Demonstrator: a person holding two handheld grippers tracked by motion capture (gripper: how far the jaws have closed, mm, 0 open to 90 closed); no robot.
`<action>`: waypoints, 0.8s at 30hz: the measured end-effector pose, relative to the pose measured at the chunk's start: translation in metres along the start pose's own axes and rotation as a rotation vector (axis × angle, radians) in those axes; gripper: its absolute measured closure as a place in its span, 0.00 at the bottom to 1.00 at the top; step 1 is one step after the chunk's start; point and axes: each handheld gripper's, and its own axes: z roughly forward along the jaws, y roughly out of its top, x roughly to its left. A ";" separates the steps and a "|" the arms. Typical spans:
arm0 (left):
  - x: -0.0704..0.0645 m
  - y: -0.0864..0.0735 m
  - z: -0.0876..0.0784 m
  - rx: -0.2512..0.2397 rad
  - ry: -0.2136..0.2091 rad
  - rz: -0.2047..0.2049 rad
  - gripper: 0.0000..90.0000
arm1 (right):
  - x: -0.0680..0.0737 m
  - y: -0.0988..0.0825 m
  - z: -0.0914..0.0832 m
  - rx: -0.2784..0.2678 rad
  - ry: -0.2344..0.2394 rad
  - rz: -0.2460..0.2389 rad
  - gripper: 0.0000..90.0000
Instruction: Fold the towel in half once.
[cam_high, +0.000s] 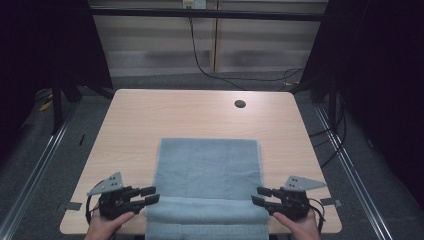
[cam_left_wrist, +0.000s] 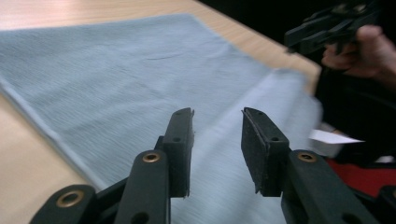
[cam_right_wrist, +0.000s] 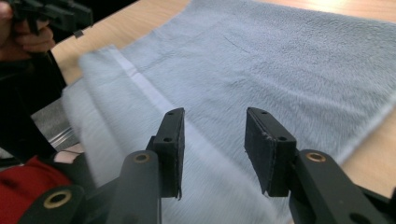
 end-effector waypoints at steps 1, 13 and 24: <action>0.007 0.004 0.008 0.021 0.010 -0.009 0.67 | -0.004 0.003 0.008 0.027 -0.012 -0.015 0.65; 0.006 -0.012 0.042 0.225 -0.007 0.035 0.57 | -0.009 -0.007 0.046 0.204 0.048 -0.041 0.64; -0.017 -0.014 0.020 0.185 -0.124 0.074 0.95 | 0.006 -0.012 0.022 0.159 0.134 -0.042 0.98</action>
